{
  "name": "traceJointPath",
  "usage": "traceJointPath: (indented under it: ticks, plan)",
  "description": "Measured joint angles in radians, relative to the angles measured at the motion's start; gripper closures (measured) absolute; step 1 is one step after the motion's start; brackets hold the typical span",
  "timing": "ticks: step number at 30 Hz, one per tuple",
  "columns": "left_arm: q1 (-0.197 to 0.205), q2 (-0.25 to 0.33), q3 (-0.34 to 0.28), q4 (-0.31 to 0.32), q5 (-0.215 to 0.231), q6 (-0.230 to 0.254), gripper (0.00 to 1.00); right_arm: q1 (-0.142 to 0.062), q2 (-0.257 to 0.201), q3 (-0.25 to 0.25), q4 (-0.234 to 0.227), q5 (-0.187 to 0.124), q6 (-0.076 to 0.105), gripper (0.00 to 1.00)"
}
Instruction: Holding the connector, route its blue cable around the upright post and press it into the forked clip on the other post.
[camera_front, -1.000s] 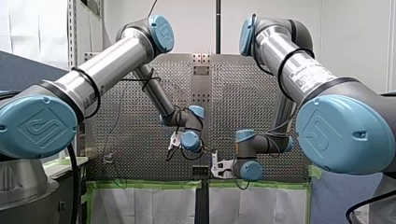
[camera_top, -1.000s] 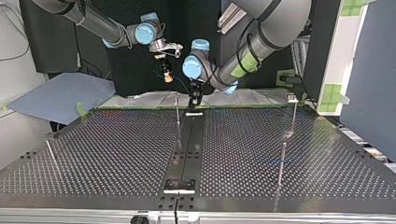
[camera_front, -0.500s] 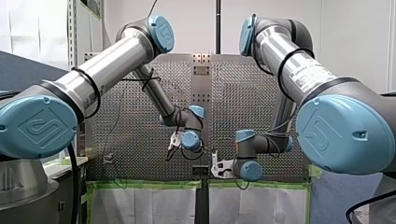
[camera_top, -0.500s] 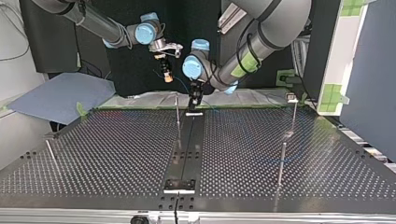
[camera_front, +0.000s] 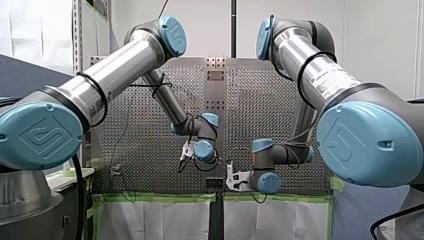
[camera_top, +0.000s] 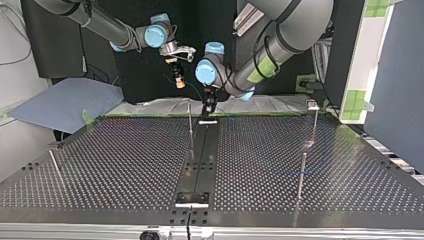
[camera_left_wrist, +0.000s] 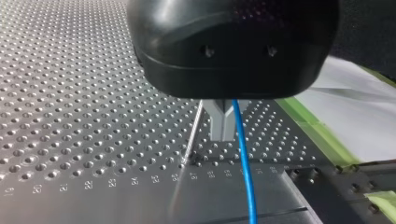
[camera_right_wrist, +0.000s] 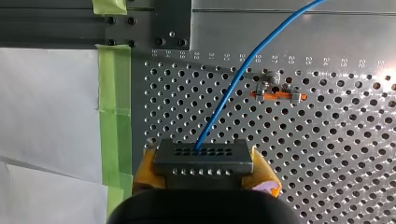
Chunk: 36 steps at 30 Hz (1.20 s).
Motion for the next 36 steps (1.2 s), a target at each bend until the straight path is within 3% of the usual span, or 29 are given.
traceJointPath:
  ticks: [13,24,36]
  plan:
    - [-0.001,-0.001,0.001,-0.002,0.001,0.001,1.0,0.001,0.0,-0.001,0.001,-0.001,0.0,1.0]
    - [-0.006,-0.076,0.01,-0.062,0.005,0.003,1.0,0.001,0.0,-0.003,0.002,-0.002,0.0,1.0]
    - [-0.006,-0.084,0.011,-0.066,0.005,0.003,1.0,0.001,0.0,-0.003,0.001,-0.002,0.0,1.0]
